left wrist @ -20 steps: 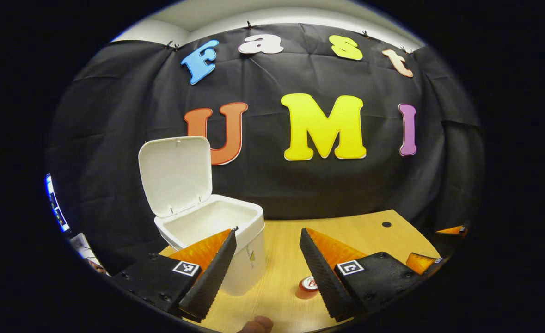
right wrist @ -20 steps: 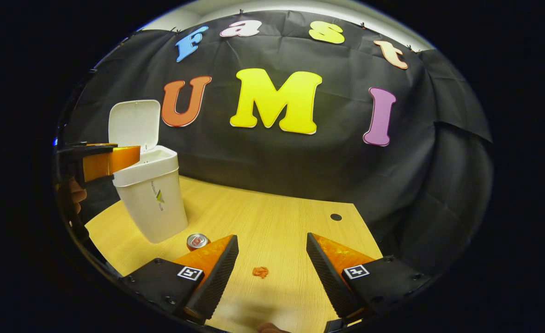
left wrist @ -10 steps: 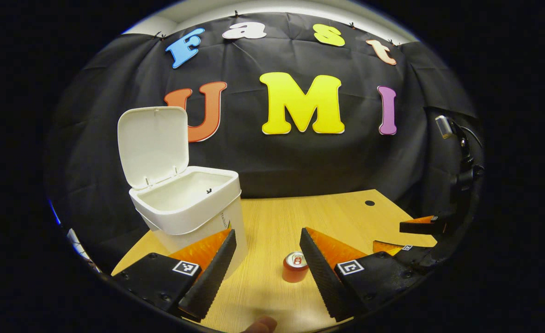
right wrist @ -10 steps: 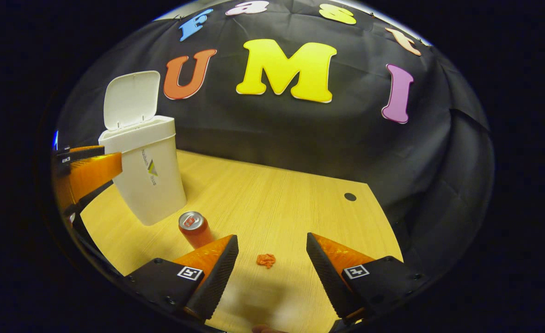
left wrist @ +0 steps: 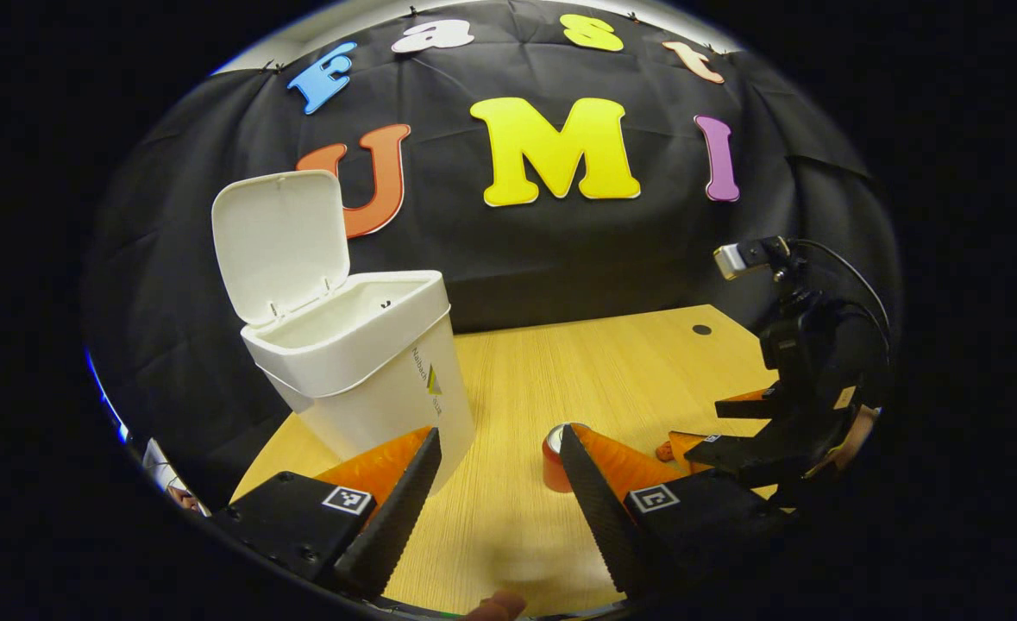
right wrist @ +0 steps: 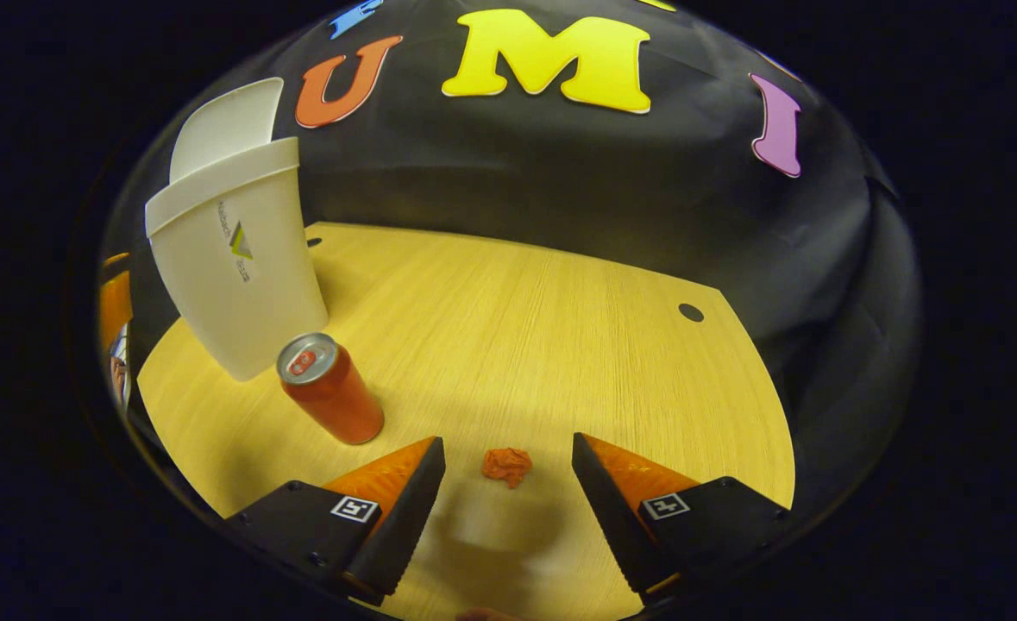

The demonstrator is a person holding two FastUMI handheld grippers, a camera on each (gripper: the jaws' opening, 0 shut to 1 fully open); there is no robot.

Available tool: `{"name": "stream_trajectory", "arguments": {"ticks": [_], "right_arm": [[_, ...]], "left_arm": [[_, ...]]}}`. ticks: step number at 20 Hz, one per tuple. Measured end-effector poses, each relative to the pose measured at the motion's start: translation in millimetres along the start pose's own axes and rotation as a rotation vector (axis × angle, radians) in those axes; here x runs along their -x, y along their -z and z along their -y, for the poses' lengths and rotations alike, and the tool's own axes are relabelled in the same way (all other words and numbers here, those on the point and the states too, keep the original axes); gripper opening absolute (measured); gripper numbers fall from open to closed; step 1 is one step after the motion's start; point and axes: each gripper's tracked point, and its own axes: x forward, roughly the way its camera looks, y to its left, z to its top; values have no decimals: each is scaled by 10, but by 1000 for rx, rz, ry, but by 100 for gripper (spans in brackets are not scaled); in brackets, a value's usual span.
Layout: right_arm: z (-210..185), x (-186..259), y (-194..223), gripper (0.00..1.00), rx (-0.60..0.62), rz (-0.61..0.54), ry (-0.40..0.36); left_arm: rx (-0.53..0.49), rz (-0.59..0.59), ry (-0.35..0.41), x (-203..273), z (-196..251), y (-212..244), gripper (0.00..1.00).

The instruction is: Press the lid of the desktop garbage bin to open it, pick up the crumpled paper on the desktop and throw it into the bin, then pick up the pop can on the desktop and drop it into the bin, and finally close the garbage bin lid.

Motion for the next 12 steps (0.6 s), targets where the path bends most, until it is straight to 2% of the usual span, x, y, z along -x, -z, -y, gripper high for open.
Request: {"name": "stream_trajectory", "arguments": {"ticks": [7, 8, 9, 12], "right_arm": [[55, -448, 310, 93, 27, -162, -8], [54, -486, 356, 91, 31, -190, -15], [50, -506, 378, 84, 30, -214, -20], [13, -499, 436, 78, 22, -273, -66]], "left_arm": [[12, -73, -21, -44, -37, 250, 93], [16, -77, -26, -53, -61, 266, 93], [19, -78, -31, -43, -65, 272, 93], [31, -79, -42, -63, -115, 270, 93]]}}
